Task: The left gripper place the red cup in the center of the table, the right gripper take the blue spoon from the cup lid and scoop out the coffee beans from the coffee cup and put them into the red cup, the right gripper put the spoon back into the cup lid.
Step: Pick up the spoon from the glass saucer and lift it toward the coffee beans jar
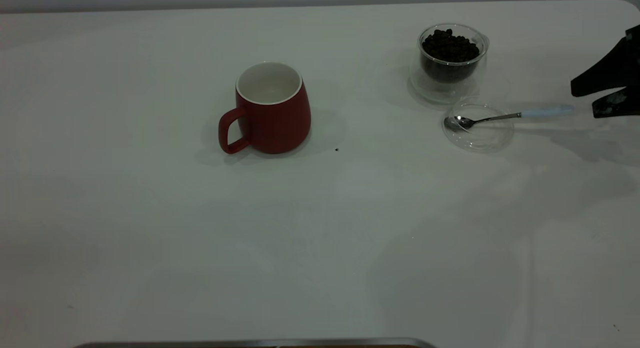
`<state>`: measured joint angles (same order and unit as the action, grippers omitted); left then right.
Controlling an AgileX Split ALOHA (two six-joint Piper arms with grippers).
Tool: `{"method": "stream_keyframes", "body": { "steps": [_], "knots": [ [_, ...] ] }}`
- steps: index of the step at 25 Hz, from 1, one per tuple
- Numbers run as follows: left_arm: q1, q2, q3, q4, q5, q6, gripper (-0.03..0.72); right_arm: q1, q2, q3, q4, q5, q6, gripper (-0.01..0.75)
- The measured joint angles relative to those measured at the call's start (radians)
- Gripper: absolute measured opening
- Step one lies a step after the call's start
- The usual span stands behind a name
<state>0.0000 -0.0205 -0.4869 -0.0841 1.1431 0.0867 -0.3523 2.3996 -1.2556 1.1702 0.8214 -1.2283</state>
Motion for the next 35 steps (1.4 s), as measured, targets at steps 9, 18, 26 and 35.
{"method": "stream_keyframes", "body": {
  "steps": [9, 18, 26, 35],
  "knots": [
    [0.000, 0.000, 0.000, 0.000, 0.000, 0.000, 0.472, 0.000, 0.015, -0.001, 0.062, 0.048, -0.021, 0.587],
    [0.000, 0.000, 0.000, 0.000, 0.000, -0.001, 0.472, 0.003, 0.065, -0.002, 0.120, 0.062, -0.043, 0.587],
    [0.000, 0.000, 0.000, 0.000, 0.000, -0.001, 0.472, 0.003, 0.081, -0.002, 0.153, 0.067, -0.062, 0.587],
    [0.000, 0.000, 0.000, 0.000, 0.000, -0.001, 0.472, 0.019, 0.114, -0.002, 0.167, 0.092, -0.072, 0.587]
  ]
}}
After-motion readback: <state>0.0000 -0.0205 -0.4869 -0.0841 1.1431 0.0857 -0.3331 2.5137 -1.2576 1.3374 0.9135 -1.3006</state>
